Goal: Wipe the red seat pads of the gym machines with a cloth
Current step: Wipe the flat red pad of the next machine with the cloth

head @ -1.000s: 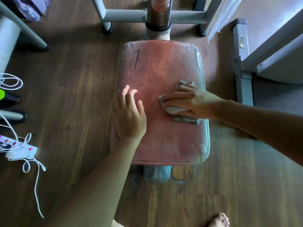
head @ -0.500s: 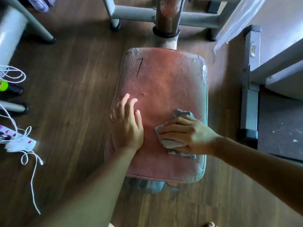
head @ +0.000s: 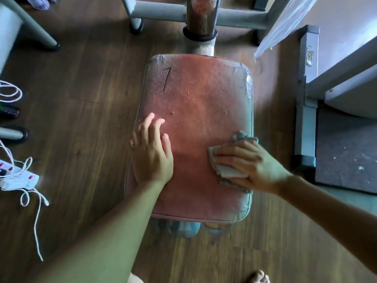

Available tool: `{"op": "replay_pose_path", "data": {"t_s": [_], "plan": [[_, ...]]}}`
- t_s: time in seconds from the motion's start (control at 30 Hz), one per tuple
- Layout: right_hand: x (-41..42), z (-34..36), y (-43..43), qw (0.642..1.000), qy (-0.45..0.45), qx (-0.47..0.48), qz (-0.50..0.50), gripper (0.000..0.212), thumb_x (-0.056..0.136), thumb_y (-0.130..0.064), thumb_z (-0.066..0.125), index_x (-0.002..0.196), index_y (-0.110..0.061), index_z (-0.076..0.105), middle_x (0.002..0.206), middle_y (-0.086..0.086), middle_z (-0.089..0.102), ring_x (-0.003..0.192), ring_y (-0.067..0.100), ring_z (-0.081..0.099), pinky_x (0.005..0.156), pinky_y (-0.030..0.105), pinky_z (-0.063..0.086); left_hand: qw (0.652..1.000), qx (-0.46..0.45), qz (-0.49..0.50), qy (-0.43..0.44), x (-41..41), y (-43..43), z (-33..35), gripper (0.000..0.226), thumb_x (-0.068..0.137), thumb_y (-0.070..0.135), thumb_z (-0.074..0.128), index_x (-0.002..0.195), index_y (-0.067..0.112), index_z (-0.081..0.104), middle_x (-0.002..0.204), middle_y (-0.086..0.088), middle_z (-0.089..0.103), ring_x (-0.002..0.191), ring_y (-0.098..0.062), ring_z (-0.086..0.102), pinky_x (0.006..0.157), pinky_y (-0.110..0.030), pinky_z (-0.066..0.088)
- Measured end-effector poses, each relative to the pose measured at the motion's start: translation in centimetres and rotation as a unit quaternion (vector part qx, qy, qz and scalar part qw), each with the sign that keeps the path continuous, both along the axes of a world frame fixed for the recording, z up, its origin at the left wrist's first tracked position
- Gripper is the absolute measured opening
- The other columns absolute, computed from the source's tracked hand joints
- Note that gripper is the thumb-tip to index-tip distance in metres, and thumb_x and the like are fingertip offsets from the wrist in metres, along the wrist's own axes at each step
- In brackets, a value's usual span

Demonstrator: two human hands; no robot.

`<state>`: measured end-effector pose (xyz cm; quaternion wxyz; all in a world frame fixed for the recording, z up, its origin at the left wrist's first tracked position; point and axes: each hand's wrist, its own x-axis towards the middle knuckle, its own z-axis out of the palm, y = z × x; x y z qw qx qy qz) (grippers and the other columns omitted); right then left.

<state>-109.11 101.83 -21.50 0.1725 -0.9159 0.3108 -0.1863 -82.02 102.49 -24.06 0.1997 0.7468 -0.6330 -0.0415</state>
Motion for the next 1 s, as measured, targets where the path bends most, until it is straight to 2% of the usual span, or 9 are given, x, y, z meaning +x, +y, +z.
{"op": "replay_pose_path", "data": {"t_s": [0.17, 0.3, 0.4, 0.53, 0.6, 0.67, 0.83, 0.93, 1.0], "plan": [[-1.5, -0.4, -4.3, 0.990, 0.003, -0.002, -0.142, 0.042, 0.090, -0.037, 0.075, 0.125, -0.014, 0.069, 0.132, -0.001, 0.064, 0.115, 0.026, 0.061, 0.101, 0.044, 0.045, 1.000, -0.003, 0.003, -0.011, 0.0, 0.0, 0.0, 0.032, 0.099, 0.021, 0.051, 0.130, 0.019, 0.058, 0.150, -0.001, 0.049, 0.128, -0.030, 0.051, 0.098, -0.044, 0.038], [2.3, -0.3, 0.0, 0.964, -0.004, 0.016, -0.264, 0.040, 0.091, -0.038, 0.065, 0.125, -0.017, 0.070, 0.133, -0.004, 0.064, 0.120, 0.025, 0.058, 0.102, 0.043, 0.042, 1.000, 0.004, 0.007, -0.010, -0.1, 0.0, 0.1, 0.033, 0.098, 0.022, 0.051, 0.130, 0.020, 0.058, 0.151, 0.000, 0.048, 0.126, -0.031, 0.051, 0.096, -0.044, 0.036], [4.7, -0.1, 2.9, 0.981, -0.008, 0.028, -0.192, 0.041, 0.093, -0.043, 0.064, 0.124, -0.018, 0.071, 0.135, -0.005, 0.064, 0.122, 0.022, 0.059, 0.099, 0.041, 0.044, 1.000, 0.005, 0.006, -0.006, -0.1, 0.0, 0.2, 0.033, 0.097, 0.020, 0.053, 0.130, 0.019, 0.058, 0.150, -0.001, 0.048, 0.127, -0.032, 0.050, 0.097, -0.044, 0.034], [3.1, -0.3, -1.4, 0.999, 0.021, -0.002, -0.041, 0.042, 0.098, -0.048, 0.058, 0.126, -0.019, 0.070, 0.136, -0.004, 0.064, 0.112, 0.024, 0.062, 0.099, 0.044, 0.045, 1.000, 0.006, 0.001, -0.006, -0.2, 0.1, 0.4, 0.033, 0.098, 0.020, 0.051, 0.130, 0.019, 0.057, 0.150, 0.000, 0.048, 0.128, -0.030, 0.049, 0.099, -0.043, 0.034], [2.5, -0.3, -5.3, 0.997, 0.034, -0.013, -0.073, 0.044, 0.098, -0.049, 0.055, 0.128, -0.020, 0.069, 0.136, -0.005, 0.063, 0.109, 0.026, 0.061, 0.099, 0.043, 0.044, 1.000, 0.008, 0.003, -0.005, -0.2, 0.1, 0.4, 0.033, 0.098, 0.020, 0.052, 0.130, 0.020, 0.057, 0.150, 0.000, 0.047, 0.127, -0.030, 0.050, 0.099, -0.042, 0.033], [2.9, -0.4, -8.1, 0.987, 0.029, -0.015, -0.160, 0.043, 0.094, -0.047, 0.058, 0.127, -0.022, 0.068, 0.134, -0.007, 0.064, 0.111, 0.026, 0.059, 0.099, 0.041, 0.043, 1.000, 0.010, 0.000, -0.002, -0.1, 0.0, 0.4, 0.033, 0.097, 0.018, 0.053, 0.130, 0.019, 0.058, 0.150, 0.000, 0.048, 0.125, -0.031, 0.051, 0.099, -0.041, 0.033], [6.6, -0.6, -9.6, 0.949, -0.005, -0.015, -0.315, 0.035, 0.093, -0.040, 0.063, 0.123, -0.024, 0.069, 0.131, -0.008, 0.064, 0.114, 0.025, 0.056, 0.099, 0.038, 0.040, 1.000, 0.022, 0.007, 0.014, 0.0, -0.1, 0.4, 0.034, 0.097, 0.022, 0.050, 0.129, 0.021, 0.059, 0.150, 0.002, 0.048, 0.130, -0.029, 0.050, 0.102, -0.044, 0.035], [7.8, -0.6, -10.5, 0.955, 0.001, -0.022, -0.296, 0.036, 0.094, -0.040, 0.063, 0.125, -0.022, 0.069, 0.132, -0.005, 0.064, 0.115, 0.026, 0.056, 0.099, 0.038, 0.038, 0.999, 0.032, 0.015, 0.017, 0.0, -0.1, 0.3, 0.033, 0.098, 0.025, 0.049, 0.129, 0.023, 0.058, 0.149, 0.003, 0.047, 0.131, -0.028, 0.050, 0.102, -0.044, 0.037], [8.7, -0.4, -12.9, 0.977, 0.012, -0.038, -0.211, 0.038, 0.094, -0.043, 0.062, 0.125, -0.021, 0.069, 0.132, -0.005, 0.065, 0.114, 0.028, 0.058, 0.100, 0.040, 0.039, 0.999, 0.030, 0.016, 0.020, 0.0, 0.0, 0.3, 0.031, 0.098, 0.025, 0.050, 0.128, 0.024, 0.059, 0.147, 0.002, 0.048, 0.126, -0.028, 0.052, 0.101, -0.043, 0.038]]}}
